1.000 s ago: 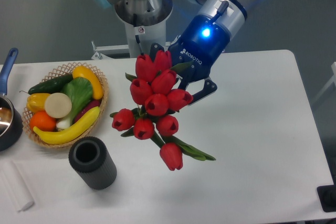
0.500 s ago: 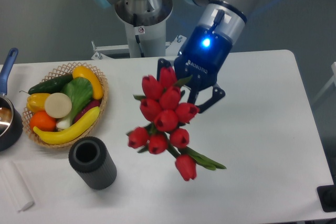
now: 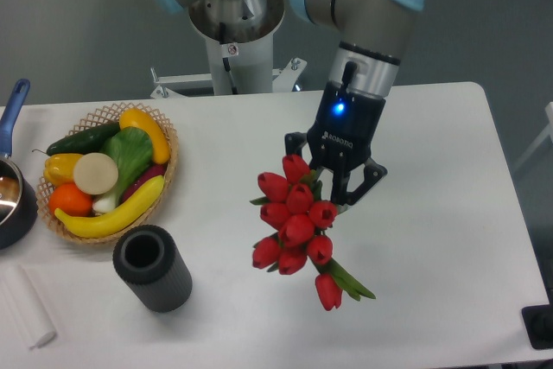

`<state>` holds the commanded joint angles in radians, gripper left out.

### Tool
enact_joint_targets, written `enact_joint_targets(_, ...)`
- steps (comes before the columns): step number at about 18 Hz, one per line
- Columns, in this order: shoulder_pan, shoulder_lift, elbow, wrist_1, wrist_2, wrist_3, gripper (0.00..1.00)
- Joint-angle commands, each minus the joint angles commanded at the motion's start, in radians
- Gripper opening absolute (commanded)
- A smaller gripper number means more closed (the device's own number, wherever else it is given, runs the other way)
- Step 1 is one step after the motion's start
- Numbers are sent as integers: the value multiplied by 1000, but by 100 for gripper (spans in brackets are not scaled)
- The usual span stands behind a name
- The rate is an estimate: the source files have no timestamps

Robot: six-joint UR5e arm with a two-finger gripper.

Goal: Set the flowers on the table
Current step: 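Lower the held tulip bouquet onto the table surface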

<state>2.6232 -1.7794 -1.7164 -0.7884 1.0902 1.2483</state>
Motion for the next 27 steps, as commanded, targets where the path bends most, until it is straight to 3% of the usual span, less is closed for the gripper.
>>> enact_joint_targets(5,-51,-44,-48,-34,184,112,40)
enact_joint_targets(10,-132,-139,-48,-34,362,119,40)
enact_joint_targets(12,-140,-178,-45,-32,393,119,41)
enact_joint_targets(21,-163,-225,-55,-29,445,115,46)
enact_joint_targets(22,-161,-225,-55,-29,445,117,56)
enact_joint_targets(23,-161,-225,-55,-26,445,117,84)
enact_joint_targets(24,-163,-224,-55,-23,447,117,100)
enact_joint_targets(27,-164,-215,-51,-20,445,115,100)
